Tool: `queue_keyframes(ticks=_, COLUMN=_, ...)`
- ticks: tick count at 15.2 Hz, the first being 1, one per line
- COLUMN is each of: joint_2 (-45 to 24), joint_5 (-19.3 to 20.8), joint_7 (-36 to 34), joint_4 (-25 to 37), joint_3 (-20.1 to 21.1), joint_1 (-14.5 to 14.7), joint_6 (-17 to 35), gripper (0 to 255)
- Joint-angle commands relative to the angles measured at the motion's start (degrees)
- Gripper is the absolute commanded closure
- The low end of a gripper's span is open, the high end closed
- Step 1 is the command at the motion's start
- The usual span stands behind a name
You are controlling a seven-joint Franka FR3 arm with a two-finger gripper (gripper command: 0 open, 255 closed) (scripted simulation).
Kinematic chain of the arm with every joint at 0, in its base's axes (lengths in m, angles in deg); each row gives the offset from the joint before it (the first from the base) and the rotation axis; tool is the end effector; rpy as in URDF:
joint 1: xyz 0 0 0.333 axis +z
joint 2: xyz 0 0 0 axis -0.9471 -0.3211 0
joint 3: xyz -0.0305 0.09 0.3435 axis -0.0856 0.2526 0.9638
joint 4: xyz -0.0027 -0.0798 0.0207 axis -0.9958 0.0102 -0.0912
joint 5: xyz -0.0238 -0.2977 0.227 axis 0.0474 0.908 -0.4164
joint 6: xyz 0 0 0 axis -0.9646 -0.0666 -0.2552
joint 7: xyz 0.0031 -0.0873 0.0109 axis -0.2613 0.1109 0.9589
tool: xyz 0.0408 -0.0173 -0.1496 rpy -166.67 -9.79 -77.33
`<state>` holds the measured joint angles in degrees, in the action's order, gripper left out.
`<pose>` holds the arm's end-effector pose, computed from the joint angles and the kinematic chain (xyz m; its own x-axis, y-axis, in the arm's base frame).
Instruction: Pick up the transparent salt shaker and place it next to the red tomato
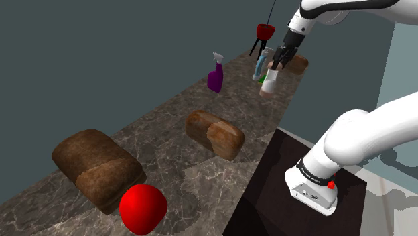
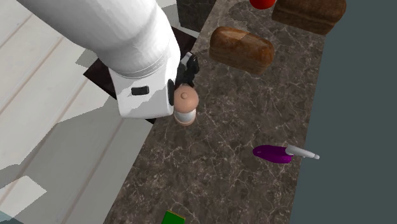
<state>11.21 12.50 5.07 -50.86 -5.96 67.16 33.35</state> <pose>0.3254 -0.2141 0.5055 0.9806 -0.1940 0.0272 -0.1871 -0.9687 -0.1629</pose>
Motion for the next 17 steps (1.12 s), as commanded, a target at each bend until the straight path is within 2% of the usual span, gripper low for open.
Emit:
queue_keyframes(ticks=1, joint_2=0.05, joint_5=-0.09, joint_7=-0.2, joint_4=1.53, joint_3=0.21, joint_1=0.09, joint_6=-1.58, gripper=255)
queue_keyframes(ticks=17, joint_2=-0.79, joint_5=-0.95, joint_7=-1.39, joint_4=14.46, joint_3=1.32, joint_1=0.84, joint_6=-13.64, gripper=255)
